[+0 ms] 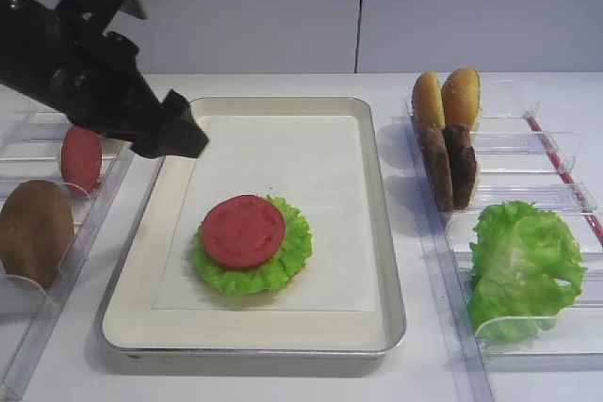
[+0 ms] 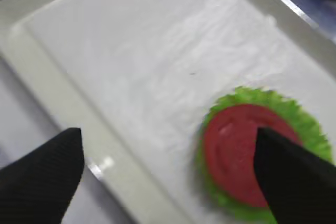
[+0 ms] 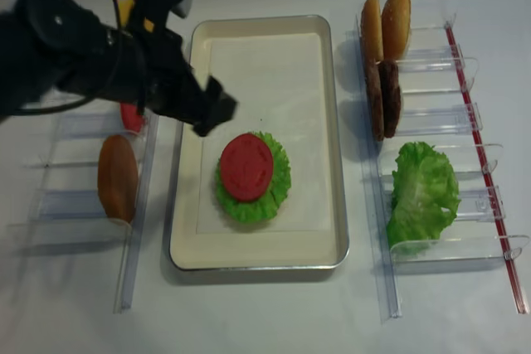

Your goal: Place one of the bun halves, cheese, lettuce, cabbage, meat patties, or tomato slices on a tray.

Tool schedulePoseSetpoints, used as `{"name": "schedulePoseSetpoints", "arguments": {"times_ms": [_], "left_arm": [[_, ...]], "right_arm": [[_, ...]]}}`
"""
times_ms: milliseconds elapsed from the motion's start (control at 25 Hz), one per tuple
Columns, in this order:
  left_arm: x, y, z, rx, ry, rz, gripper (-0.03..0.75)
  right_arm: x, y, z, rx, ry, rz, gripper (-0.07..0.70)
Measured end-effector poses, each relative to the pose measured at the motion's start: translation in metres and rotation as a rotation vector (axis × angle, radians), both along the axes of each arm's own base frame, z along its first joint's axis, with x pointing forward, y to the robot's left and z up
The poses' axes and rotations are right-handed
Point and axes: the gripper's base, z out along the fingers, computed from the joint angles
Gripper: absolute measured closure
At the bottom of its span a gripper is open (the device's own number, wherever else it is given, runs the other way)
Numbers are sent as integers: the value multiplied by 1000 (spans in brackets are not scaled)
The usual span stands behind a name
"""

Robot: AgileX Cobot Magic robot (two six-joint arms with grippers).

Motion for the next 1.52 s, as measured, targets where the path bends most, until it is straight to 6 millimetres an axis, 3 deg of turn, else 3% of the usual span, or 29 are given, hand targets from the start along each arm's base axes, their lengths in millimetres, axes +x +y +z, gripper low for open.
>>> {"name": "schedulePoseSetpoints", "arguments": {"times_ms": [200,360,600,680,880,1160,1280,1520], "left_arm": [[2,30,22,232,-8,214,162],[-1,55,37,261,-12,432,172],[-24,70,57,228,-25,521,174],[-43,71,60,177,-46,507,174],[-120,91,64,45,-138,531,174],[-208,110,52,5,-154,606,176],[-238,115,39,-24,-161,659,190],[-274,122,16,-7,-134,681,212]], "right_arm": [[0,0,0,0,0,0,139],[0,0,0,0,0,0,139],[0,0,0,0,0,0,139],[0,0,0,0,0,0,139],[0,0,0,0,0,0,139],[0,0,0,0,0,0,139],[0,0,0,0,0,0,139],[0,0,0,2,0,-1,139]]}}
